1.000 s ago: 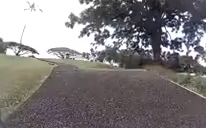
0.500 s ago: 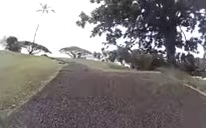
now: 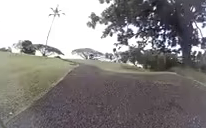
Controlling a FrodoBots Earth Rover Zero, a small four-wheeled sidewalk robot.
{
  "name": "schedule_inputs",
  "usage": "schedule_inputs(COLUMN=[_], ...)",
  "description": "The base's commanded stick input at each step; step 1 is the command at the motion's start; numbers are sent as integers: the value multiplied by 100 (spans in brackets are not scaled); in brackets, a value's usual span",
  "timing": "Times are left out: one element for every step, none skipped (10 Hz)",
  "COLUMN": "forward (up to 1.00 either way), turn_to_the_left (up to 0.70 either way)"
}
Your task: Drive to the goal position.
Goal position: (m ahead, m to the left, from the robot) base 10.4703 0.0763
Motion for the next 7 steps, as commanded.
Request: schedule_inputs(forward=[85,85,85,85,85,85,85], turn_to_the_left=[0,0,0,0,0,0,0])
